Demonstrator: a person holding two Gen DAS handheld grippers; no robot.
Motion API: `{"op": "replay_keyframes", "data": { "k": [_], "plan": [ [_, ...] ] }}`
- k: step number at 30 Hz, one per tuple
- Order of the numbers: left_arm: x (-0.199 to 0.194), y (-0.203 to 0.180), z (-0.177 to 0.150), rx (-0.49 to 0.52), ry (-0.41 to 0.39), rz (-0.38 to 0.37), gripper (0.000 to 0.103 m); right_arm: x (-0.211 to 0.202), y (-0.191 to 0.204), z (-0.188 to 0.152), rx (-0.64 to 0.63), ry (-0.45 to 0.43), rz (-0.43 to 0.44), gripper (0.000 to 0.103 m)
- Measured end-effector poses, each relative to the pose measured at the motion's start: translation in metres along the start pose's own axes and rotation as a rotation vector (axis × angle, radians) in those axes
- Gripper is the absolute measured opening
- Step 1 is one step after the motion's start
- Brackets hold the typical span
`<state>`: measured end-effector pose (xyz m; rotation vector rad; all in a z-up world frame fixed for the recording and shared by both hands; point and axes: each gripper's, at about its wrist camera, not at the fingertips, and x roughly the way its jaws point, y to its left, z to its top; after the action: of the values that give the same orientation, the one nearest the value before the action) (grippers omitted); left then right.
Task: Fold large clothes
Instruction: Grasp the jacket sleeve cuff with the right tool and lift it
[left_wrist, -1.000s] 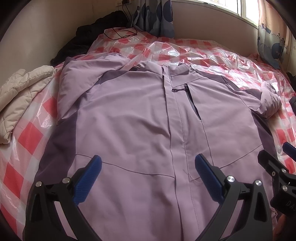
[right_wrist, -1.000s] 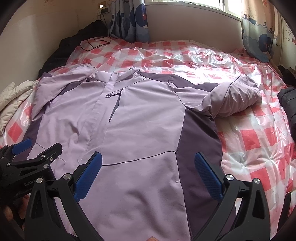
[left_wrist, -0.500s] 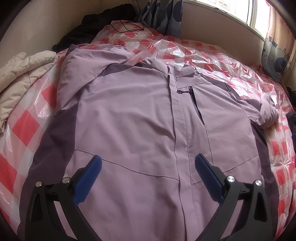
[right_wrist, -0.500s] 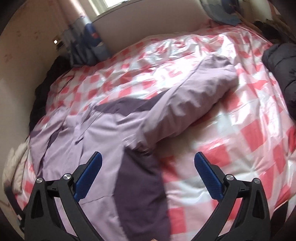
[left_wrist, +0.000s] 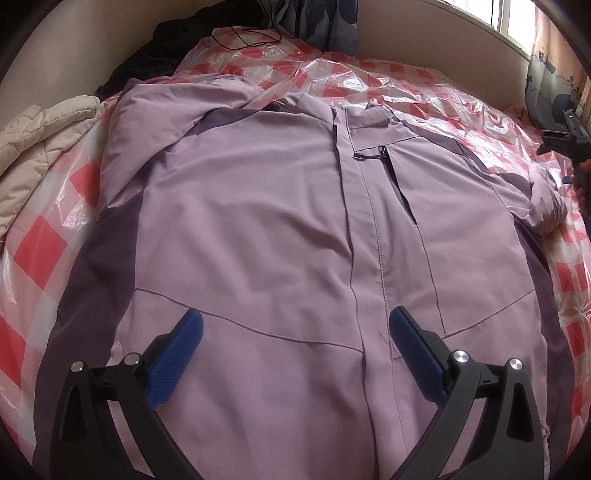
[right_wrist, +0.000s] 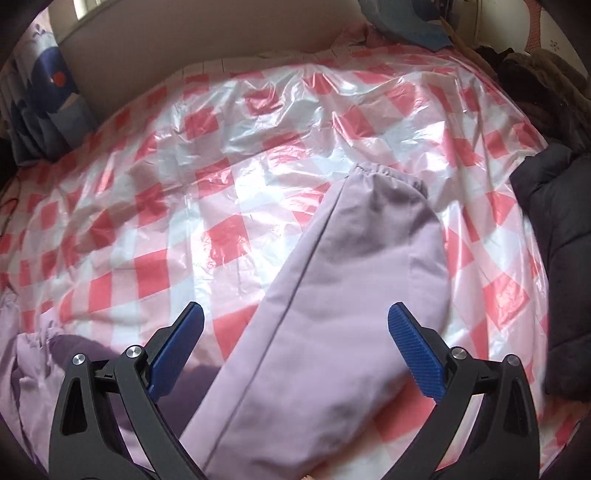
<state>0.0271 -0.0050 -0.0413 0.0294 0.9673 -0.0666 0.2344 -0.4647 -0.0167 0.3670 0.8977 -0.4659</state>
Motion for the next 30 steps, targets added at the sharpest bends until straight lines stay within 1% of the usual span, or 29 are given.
{"op": "replay_keyframes", "data": {
  "k": [1, 2, 4, 5, 6, 7, 9, 10, 12, 13, 15, 16, 18, 19, 20, 23, 24, 26, 27, 28, 29, 30],
  "plan": [
    [0.0, 0.0, 0.001, 0.0, -0.001, -0.003, 0.096, 0.017, 0.006, 0.004, -0.009, 0.02, -0.018, 0.097],
    [-0.001, 0.0, 0.001, 0.003, -0.003, -0.005, 0.096, 0.033, 0.012, 0.004, -0.034, 0.045, -0.067, 0.097],
    [0.0, -0.001, 0.0, 0.016, -0.003, 0.003, 0.096, 0.056, 0.017, -0.001, -0.111, 0.085, -0.229, 0.097],
    [0.001, -0.001, 0.0, 0.018, 0.001, 0.004, 0.096, 0.057, 0.012, -0.005, -0.145, 0.084, -0.299, 0.096],
    [0.001, 0.0, 0.0, 0.015, 0.006, -0.002, 0.096, 0.049, 0.003, -0.011, -0.163, 0.061, -0.338, 0.096],
    [-0.001, 0.001, 0.001, 0.009, 0.006, -0.013, 0.096, 0.034, -0.013, -0.018, -0.149, 0.035, -0.343, 0.096],
    [-0.006, 0.002, 0.002, -0.002, -0.006, -0.031, 0.096, -0.008, -0.059, -0.043, -0.057, -0.015, -0.288, 0.097],
    [-0.008, 0.002, 0.002, -0.005, -0.015, -0.035, 0.096, -0.029, -0.084, -0.061, -0.019, -0.029, -0.278, 0.097],
    [-0.01, 0.002, 0.003, -0.01, -0.025, -0.035, 0.096, -0.07, -0.132, -0.101, 0.035, -0.028, -0.229, 0.097],
    [-0.009, 0.002, 0.002, -0.013, -0.023, -0.034, 0.096, -0.089, -0.158, -0.123, 0.085, -0.017, -0.168, 0.097],
    [-0.007, 0.004, 0.003, -0.02, -0.012, -0.039, 0.096, -0.122, -0.198, -0.163, 0.199, -0.006, -0.015, 0.097],
    [-0.006, 0.004, 0.003, -0.022, -0.011, -0.041, 0.096, -0.136, -0.216, -0.179, 0.271, -0.021, 0.068, 0.097],
    [-0.007, 0.004, 0.003, -0.022, -0.019, -0.038, 0.096, -0.158, -0.241, -0.198, 0.413, -0.071, 0.243, 0.097],
    [-0.008, 0.004, 0.003, -0.021, -0.024, -0.038, 0.096, -0.164, -0.247, -0.202, 0.462, -0.085, 0.31, 0.097],
    [-0.009, 0.005, 0.004, -0.021, -0.027, -0.039, 0.096, -0.164, -0.251, -0.203, 0.498, -0.085, 0.35, 0.097],
    [-0.009, 0.008, 0.004, -0.027, -0.028, -0.042, 0.096, -0.145, -0.25, -0.197, 0.548, -0.035, 0.404, 0.097],
    [-0.009, 0.009, 0.005, -0.031, -0.027, -0.042, 0.096, -0.132, -0.252, -0.197, 0.588, -0.004, 0.407, 0.097],
    [-0.008, 0.011, 0.005, -0.04, -0.024, -0.042, 0.096, -0.109, -0.262, -0.204, 0.729, 0.033, 0.442, 0.097],
    [-0.008, 0.013, 0.005, -0.045, -0.023, -0.044, 0.096, -0.102, -0.267, -0.211, 0.793, 0.032, 0.452, 0.097],
    [-0.008, 0.014, 0.006, -0.048, -0.023, -0.048, 0.096, -0.097, -0.272, -0.214, 0.833, 0.011, 0.469, 0.097],
    [-0.009, 0.014, 0.006, -0.049, -0.027, -0.051, 0.096, -0.094, -0.276, -0.215, 0.85, -0.026, 0.5, 0.097],
    [-0.012, 0.014, 0.007, -0.047, -0.04, -0.05, 0.096, -0.092, -0.279, -0.214, 0.857, -0.068, 0.51, 0.097]
  ]
}}
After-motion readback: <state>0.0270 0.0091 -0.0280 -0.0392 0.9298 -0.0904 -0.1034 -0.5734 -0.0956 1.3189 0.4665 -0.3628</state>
